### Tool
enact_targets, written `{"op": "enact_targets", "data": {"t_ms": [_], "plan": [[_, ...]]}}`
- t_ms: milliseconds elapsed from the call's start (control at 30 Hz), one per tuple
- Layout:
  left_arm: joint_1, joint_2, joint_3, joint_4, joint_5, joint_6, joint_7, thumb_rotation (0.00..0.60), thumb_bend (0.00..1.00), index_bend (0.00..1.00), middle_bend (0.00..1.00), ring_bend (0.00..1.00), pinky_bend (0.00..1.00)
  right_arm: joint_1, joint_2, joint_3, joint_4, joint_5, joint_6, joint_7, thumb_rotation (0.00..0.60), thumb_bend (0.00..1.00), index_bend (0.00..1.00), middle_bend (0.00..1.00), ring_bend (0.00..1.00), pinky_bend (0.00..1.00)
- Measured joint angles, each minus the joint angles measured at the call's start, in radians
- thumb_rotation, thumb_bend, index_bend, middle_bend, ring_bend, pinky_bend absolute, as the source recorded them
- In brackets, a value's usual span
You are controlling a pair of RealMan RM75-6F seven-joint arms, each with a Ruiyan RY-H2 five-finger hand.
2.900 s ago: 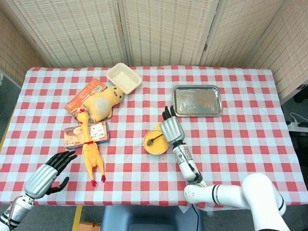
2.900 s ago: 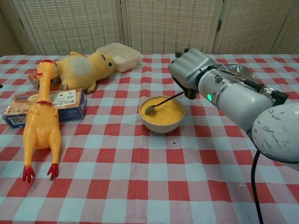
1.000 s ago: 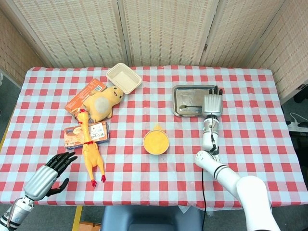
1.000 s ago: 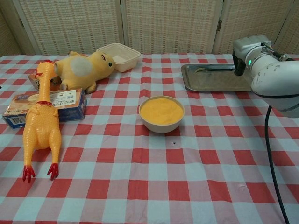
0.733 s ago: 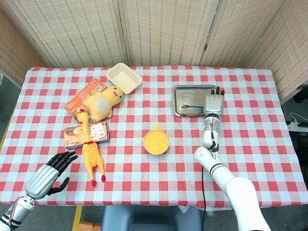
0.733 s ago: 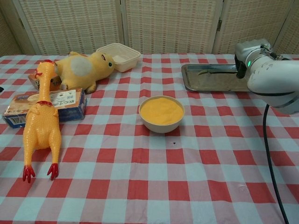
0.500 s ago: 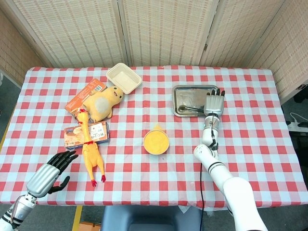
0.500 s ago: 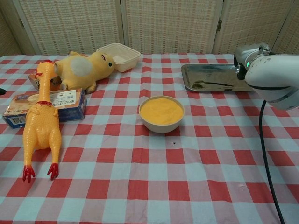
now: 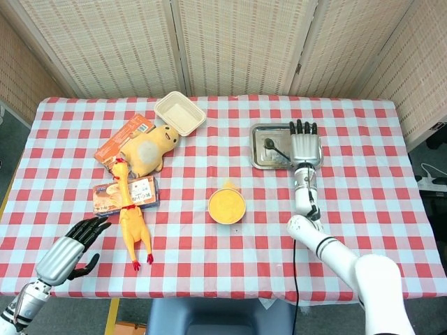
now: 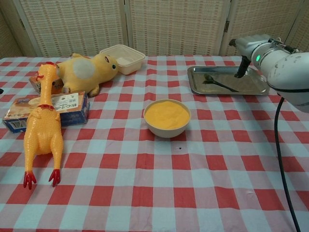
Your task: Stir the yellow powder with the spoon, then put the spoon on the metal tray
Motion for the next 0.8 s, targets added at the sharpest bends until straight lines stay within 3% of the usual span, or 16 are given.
{"op": "enact_targets", "data": {"t_ms": [200, 333, 433, 533, 600, 800], "plan": [[0.033, 0.0, -0.013, -0.007, 0.0, 0.072, 0.042, 0.6, 0.54, 0.0, 0.0, 0.0, 0.1, -0.217, 0.274, -0.131, -0.593, -0.177, 0.155, 0.081, 0.6, 0.18, 0.0, 0.0, 0.0, 0.0], [0.05, -0.005, -0.02, -0.004, 0.018, 0.116, 0.082, 0.6, 0.53, 0.0, 0.0, 0.0, 0.1, -0.407, 0.56, -0.292, -0.991, -0.424, 0.267, 0.169, 0.6, 0.18, 0.0, 0.0, 0.0, 0.0], [0.061, -0.018, -0.024, 0.01, 0.037, 0.144, 0.119, 0.6, 0.51, 0.0, 0.0, 0.0, 0.09, -0.514, 0.735, -0.392, -1.161, -0.613, 0.347, 0.224, 0.6, 0.17, 0.0, 0.0, 0.0, 0.0], [0.08, -0.032, -0.031, 0.014, 0.038, 0.175, 0.145, 0.6, 0.51, 0.0, 0.0, 0.0, 0.09, -0.619, 0.814, -0.459, -1.232, -0.725, 0.456, 0.313, 0.6, 0.17, 0.0, 0.0, 0.0, 0.0], [0.09, -0.036, -0.037, 0.008, 0.026, 0.182, 0.152, 0.6, 0.52, 0.0, 0.0, 0.0, 0.09, -0.677, 0.819, -0.483, -1.226, -0.762, 0.53, 0.375, 0.6, 0.17, 0.0, 0.0, 0.0, 0.0], [0.094, -0.029, -0.045, -0.027, -0.027, 0.129, 0.205, 0.6, 0.52, 0.0, 0.0, 0.0, 0.09, -0.836, 0.779, -0.522, -1.027, -0.839, 0.722, 0.584, 0.6, 0.17, 0.0, 0.0, 0.0, 0.0]]}}
